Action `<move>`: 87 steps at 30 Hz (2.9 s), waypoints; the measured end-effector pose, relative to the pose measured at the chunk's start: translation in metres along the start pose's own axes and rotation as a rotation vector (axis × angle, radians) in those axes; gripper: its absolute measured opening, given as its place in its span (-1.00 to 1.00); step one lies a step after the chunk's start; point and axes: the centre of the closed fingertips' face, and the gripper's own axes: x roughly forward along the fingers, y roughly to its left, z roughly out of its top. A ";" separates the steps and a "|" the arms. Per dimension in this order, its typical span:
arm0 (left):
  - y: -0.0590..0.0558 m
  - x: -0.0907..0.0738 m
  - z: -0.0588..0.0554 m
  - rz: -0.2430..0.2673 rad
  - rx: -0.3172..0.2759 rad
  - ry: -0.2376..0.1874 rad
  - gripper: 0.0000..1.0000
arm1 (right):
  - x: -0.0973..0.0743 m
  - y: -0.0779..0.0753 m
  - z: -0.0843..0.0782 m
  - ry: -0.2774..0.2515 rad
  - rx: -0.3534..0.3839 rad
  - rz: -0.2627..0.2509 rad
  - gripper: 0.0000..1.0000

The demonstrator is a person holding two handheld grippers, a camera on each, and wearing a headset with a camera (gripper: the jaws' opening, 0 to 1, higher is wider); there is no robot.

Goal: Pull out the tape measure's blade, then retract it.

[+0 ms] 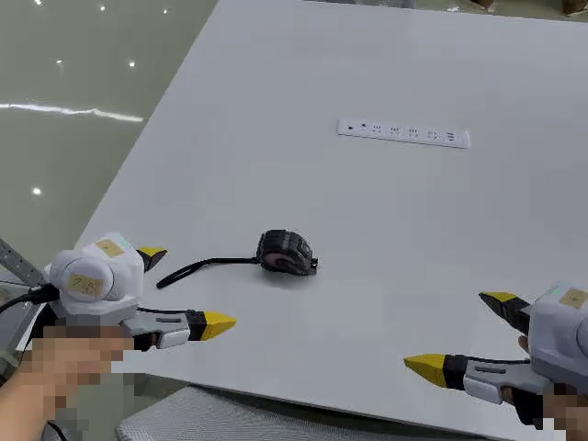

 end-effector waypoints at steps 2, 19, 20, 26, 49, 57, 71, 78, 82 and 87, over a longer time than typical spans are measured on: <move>-0.001 0.002 0.002 -0.008 0.007 0.001 0.77 | 0.003 0.001 0.001 0.008 -0.020 0.010 0.82; 0.000 0.036 0.014 -0.085 0.103 0.031 0.72 | 0.045 0.014 0.014 0.049 -0.142 0.096 0.79; 0.000 0.038 0.017 -0.089 0.105 0.028 0.71 | 0.047 0.015 0.015 0.049 -0.145 0.101 0.79; 0.000 0.053 0.031 -0.117 0.142 0.025 0.71 | 0.062 0.018 0.022 0.059 -0.187 0.139 0.77; -0.009 0.115 0.037 -0.248 0.347 0.129 0.63 | 0.127 0.009 0.027 0.148 -0.359 0.238 0.61; -0.014 0.133 0.036 -0.295 0.401 0.165 0.60 | 0.149 0.015 0.027 0.164 -0.408 0.291 0.55; -0.015 0.155 0.024 -0.339 0.490 0.219 0.45 | 0.183 0.020 0.026 0.185 -0.502 0.345 0.43; -0.013 0.162 0.023 -0.339 0.522 0.233 0.33 | 0.200 0.019 0.020 0.201 -0.571 0.362 0.29; -0.015 0.168 0.021 -0.353 0.546 0.242 0.30 | 0.211 0.017 0.016 0.220 -0.604 0.371 0.25; -0.016 0.173 0.017 -0.367 0.592 0.249 0.25 | 0.219 0.015 0.013 0.234 -0.629 0.396 0.21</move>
